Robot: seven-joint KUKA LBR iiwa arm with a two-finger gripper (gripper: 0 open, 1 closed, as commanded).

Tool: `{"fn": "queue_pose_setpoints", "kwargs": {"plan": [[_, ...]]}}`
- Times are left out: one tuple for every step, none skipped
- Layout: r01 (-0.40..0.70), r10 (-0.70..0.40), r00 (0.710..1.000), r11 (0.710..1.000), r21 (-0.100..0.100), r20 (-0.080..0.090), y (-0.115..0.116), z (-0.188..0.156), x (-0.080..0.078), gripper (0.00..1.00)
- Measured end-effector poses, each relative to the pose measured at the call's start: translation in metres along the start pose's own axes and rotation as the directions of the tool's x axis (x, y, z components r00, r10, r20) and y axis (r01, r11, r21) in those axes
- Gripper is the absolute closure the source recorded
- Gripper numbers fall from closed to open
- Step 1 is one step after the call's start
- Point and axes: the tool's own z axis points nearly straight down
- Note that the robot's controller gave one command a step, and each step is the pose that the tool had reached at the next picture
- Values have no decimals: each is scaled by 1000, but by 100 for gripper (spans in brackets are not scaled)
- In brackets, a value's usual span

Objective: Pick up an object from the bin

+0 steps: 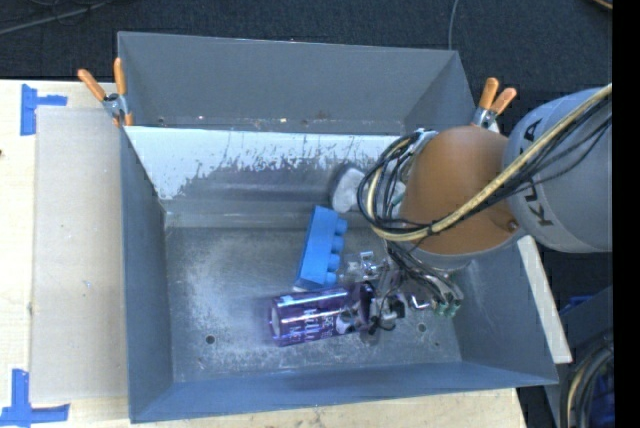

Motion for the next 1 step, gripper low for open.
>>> {"fn": "queue_pose_setpoints", "kwargs": {"plan": [[-16, 16, 1000, 1000, 0, -5, -5, -65, 4, 100]]}}
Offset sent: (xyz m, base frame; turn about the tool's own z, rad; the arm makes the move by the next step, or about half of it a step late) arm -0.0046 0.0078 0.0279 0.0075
